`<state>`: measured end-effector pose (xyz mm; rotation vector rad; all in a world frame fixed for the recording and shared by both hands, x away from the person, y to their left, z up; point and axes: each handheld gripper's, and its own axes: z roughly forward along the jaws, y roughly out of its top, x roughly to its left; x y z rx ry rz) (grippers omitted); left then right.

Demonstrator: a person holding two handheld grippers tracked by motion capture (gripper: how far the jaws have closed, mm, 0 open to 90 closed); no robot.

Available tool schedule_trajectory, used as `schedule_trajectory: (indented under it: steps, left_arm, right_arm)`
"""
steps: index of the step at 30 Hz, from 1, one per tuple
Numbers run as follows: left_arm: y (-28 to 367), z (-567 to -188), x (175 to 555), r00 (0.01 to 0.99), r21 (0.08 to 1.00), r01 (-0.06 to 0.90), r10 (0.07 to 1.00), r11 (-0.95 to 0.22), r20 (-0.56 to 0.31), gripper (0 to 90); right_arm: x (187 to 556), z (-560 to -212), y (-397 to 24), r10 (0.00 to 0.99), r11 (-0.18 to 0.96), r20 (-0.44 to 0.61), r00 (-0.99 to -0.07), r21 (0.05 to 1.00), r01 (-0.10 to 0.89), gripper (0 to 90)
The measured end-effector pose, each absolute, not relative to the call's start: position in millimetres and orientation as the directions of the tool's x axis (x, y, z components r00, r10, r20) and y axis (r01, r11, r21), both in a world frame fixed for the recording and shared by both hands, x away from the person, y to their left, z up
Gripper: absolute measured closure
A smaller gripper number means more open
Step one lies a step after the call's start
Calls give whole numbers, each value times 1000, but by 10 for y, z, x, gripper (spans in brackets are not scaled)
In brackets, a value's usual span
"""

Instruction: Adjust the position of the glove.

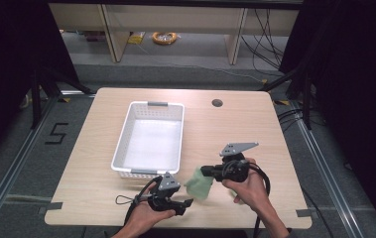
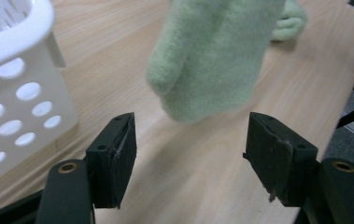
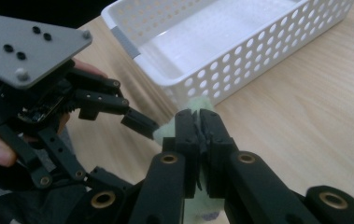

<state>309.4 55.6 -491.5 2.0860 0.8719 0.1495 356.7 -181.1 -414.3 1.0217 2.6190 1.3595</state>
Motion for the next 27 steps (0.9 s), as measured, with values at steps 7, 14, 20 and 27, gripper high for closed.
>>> schedule_trajectory:
  steps: [7,14,20,27]
  left_arm:
    - [567,-4861,3010,774,759,503,606,-414,-183,336]
    - [492,-4891,3004,781,753,504,595,-424,-188,345]
    - [397,-4935,2958,792,727,515,577,-455,-200,356]
    - [273,-4965,2952,784,713,542,573,-445,-240,407]
  right_arm:
    - [3341,-4206,-1977,566,332,299,-768,771,544,875]
    - [3195,-4579,-2156,634,286,368,-680,706,648,870]
    - [3195,-4733,-2248,672,269,376,-638,679,683,866]
    - [3194,-4758,-2238,672,271,379,-636,674,688,863]
